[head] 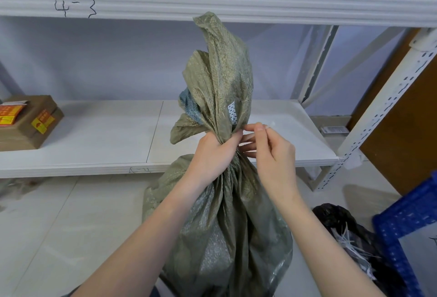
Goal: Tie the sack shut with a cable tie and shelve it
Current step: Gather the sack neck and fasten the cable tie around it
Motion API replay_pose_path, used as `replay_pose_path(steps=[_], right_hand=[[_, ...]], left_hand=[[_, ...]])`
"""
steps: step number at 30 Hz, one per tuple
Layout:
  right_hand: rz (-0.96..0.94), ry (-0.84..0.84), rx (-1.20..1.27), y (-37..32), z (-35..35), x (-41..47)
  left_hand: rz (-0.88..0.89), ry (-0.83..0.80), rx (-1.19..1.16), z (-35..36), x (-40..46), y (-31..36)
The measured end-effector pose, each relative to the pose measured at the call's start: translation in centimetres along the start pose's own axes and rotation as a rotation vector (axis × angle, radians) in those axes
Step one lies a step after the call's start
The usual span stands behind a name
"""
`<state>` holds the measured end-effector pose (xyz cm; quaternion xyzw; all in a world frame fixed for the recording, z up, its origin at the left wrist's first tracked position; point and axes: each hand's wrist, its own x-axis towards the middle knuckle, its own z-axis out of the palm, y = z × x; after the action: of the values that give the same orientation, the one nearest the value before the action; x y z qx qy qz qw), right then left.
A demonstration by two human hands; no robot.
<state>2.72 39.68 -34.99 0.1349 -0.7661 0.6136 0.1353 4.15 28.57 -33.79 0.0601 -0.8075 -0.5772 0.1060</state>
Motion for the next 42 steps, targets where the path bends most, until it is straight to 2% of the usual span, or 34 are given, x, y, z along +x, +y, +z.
replay_pose_path(steps=[6,10,15,17,19,23,26,30,35,42], right_hand=[[-0.334,0.012,-0.307,0.0,-0.1,-0.3],[-0.471,0.031,-0.409,0.3,-0.2,-0.5],[-0.560,0.051,-0.494,0.5,-0.7,-0.1],[-0.594,0.050,-0.454,0.5,-0.9,0.1],[-0.596,0.025,-0.386,0.2,-0.9,0.1],[-0.545,-0.058,-0.295,-0.5,-0.8,0.0],[-0.490,-0.113,-0.239,-1.1,-0.8,-0.1],[-0.400,-0.176,-0.157,-1.4,-0.7,-0.2],[-0.334,-0.279,-0.078,-1.3,-0.7,0.0],[-0.255,-0.237,0.026,-1.6,-0.6,0.0]], left_hand=[[0.032,-0.016,0.049,-0.4,-0.2,0.3],[0.076,-0.033,0.213,-0.7,-0.5,0.6],[0.177,-0.020,0.566,-1.2,-0.1,0.2],[0.158,0.000,0.751,-1.2,-0.1,0.0],[0.143,0.011,0.841,-1.3,0.1,-0.2],[0.220,-0.069,0.800,-1.6,0.3,-0.4],[0.206,-0.020,0.845,-1.6,-0.4,0.4],[0.092,0.063,0.880,-1.6,-0.8,1.1],[0.115,0.034,0.857,-1.6,-0.9,1.5],[0.145,-0.081,0.793,-2.2,-1.0,2.7]])
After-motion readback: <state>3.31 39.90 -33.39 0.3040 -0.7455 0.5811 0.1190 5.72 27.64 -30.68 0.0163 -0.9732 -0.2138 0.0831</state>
